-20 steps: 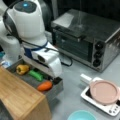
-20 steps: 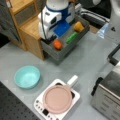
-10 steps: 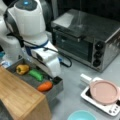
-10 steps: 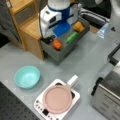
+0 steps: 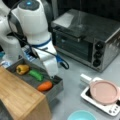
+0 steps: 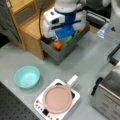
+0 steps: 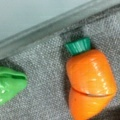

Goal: Open the drawer. Pick up the carrot. Put the carrots in the drawer.

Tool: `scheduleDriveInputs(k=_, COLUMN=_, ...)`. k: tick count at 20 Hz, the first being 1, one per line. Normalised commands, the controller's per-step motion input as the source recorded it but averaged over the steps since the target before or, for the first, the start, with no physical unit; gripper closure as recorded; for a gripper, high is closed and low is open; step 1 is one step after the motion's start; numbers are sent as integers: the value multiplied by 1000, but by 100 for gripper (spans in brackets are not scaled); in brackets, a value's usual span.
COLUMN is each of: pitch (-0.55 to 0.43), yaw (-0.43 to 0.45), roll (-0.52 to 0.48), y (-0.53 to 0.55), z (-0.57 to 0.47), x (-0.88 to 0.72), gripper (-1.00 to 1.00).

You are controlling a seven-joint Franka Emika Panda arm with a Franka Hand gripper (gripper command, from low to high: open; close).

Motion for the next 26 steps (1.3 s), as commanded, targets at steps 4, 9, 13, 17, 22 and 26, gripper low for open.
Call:
scheduleDriveInputs(k=4, pitch=-504, yaw=-671, roll=-24, y=183, z=-119, x=-256, gripper=-100)
scheduleDriveInputs(k=9, pitch=-340, yaw=-460, roll=-62, y=288, z=-153, x=-306, gripper=-100)
scheduleDriveInputs(k=13, pitch=-182, yaw=-257, roll=-84, y=336, z=-144, x=-287, gripper=-100)
scheduleDriveInputs(k=17, pitch=-112, yaw=-181, roll=-3, y=241, z=-100, x=-181, gripper=-100)
scheduleDriveInputs(k=22, pitch=-15, yaw=-207, roll=51, y=171, z=-33, x=-96, gripper=-100)
scheduleDriveInputs(k=26, pitch=66, yaw=-297, roll=103, y=222, z=4, x=-40, gripper=-100)
